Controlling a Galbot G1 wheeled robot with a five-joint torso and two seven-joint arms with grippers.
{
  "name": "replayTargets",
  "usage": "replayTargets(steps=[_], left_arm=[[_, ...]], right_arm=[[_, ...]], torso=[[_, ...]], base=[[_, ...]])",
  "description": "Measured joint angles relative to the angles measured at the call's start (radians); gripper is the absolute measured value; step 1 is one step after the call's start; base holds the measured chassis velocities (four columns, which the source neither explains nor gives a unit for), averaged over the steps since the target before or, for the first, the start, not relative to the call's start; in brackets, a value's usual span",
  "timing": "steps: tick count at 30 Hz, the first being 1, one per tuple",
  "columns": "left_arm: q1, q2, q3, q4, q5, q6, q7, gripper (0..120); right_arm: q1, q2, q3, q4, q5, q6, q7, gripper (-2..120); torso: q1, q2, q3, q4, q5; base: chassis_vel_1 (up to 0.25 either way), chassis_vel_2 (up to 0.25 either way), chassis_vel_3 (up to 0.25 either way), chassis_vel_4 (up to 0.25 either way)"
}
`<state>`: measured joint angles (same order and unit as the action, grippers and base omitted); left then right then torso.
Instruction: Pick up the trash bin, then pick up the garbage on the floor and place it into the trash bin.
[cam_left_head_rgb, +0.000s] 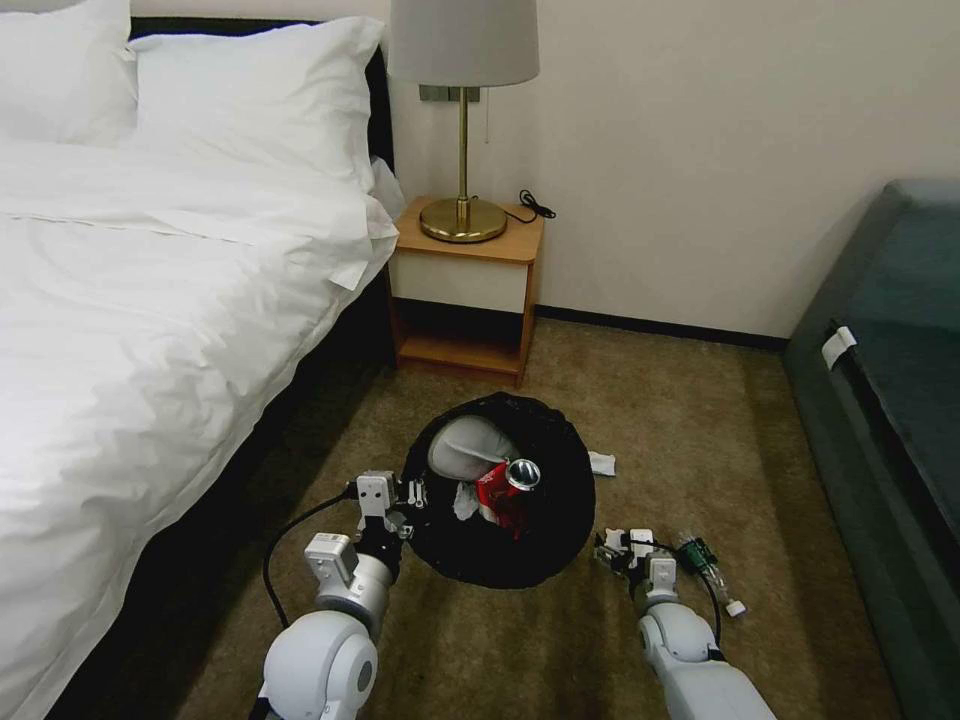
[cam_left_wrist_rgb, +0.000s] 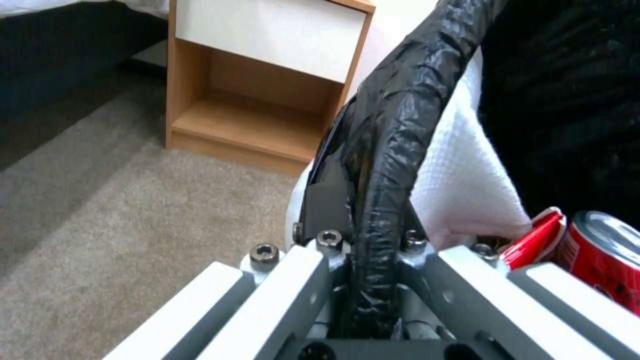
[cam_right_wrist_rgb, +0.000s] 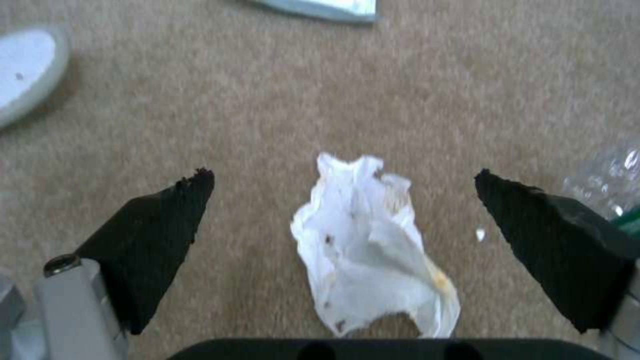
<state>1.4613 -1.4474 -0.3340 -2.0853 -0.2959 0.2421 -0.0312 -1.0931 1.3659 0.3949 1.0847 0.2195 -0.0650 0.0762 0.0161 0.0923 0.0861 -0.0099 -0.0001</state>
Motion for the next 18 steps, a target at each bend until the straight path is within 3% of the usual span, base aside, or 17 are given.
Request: replayTargets(steps=[18], left_arm=[[0.013,0.0,-0.002,-0.011,0.009,-0.005,0.003,0]], right_arm=[[0.032,0.048,0.019,-0.12,-0.04,0.032,-0.031,100]], torso=[[0.0,0.0,0.0,0.0001,0.0001]], base=[[0.0,0.0,0.0,0.0]])
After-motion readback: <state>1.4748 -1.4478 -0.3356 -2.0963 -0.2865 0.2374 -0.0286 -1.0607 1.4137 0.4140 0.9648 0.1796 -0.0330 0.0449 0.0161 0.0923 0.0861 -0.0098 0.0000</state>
